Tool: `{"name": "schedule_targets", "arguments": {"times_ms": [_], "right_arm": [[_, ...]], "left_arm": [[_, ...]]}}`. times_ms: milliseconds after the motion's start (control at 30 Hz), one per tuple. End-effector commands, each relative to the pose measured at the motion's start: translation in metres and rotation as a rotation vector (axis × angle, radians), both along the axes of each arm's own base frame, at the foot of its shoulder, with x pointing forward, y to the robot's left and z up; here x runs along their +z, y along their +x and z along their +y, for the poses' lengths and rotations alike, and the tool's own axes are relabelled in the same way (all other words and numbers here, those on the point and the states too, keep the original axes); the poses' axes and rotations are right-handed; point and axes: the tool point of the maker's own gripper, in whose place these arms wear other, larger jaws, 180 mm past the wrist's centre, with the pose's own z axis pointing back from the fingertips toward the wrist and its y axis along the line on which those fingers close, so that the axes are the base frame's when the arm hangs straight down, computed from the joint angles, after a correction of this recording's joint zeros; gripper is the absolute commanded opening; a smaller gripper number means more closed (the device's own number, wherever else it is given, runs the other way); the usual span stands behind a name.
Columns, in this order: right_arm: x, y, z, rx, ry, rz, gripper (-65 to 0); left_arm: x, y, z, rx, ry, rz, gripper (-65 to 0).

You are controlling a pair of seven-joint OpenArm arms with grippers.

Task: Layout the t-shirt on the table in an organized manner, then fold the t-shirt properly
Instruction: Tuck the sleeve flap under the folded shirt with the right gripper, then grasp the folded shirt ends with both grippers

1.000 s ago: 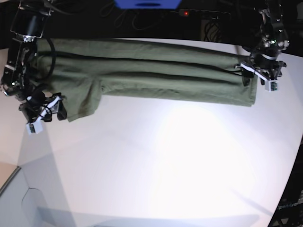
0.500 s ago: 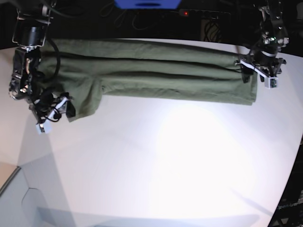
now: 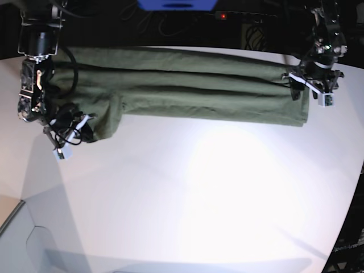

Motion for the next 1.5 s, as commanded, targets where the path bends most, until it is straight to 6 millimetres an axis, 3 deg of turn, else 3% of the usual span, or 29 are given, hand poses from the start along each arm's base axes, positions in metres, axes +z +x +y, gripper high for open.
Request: {"name": "schedule_targets", "arguments": {"times_ms": [0, 100, 167, 300, 367, 533, 700, 1033, 1233, 1467], "right_arm": [[0.010, 0.007, -0.006, 0.002, -0.011, -0.027, -65.0], [0.014, 0.009, -0.007, -0.002, -0.013, -0.040, -65.0], [0.030, 0.016, -0.010, 0.010, -0.036, -0.084, -65.0], [0.060, 0.010, 0.000, 0.063, -0.084, -0.171, -65.0], [0.072, 0.001, 0.003, 0.079, -0.104, -0.208, -65.0], [0.097, -0.037, -0.010, 0.016, -0.140, -0.274, -65.0], [0.091, -0.072, -0.038, -0.088, -0.163, -0.235, -65.0], [0.083, -0.127, -0.068, -0.177, -0.221, -0.159, -65.0], [0.070, -0.147, -0.067, -0.234, -0.190, -0.115, -65.0], [0.055, -0.150, -0.061, -0.261, -0.145, -0.085, -65.0]], "left_arm": [[0.012, 0.008, 0.005, -0.001, 0.016, -0.042, -26.4], [0.012, 0.008, 0.005, -0.001, 0.016, -0.040, -26.3], [0.012, 0.008, 0.005, -0.001, 0.016, -0.040, -26.2], [0.012, 0.007, 0.005, -0.001, 0.016, -0.039, -26.2], [0.012, 0.007, 0.005, -0.001, 0.016, -0.039, -26.2], [0.012, 0.008, 0.005, -0.001, 0.016, -0.040, -26.2], [0.012, 0.008, 0.005, 0.000, 0.016, -0.041, -26.1], [0.013, 0.008, 0.005, -0.001, 0.016, -0.042, -26.1], [0.011, 0.007, 0.005, 0.001, 0.015, -0.038, -26.1], [0.013, 0.008, 0.005, -0.001, 0.015, -0.044, -26.0]]}}
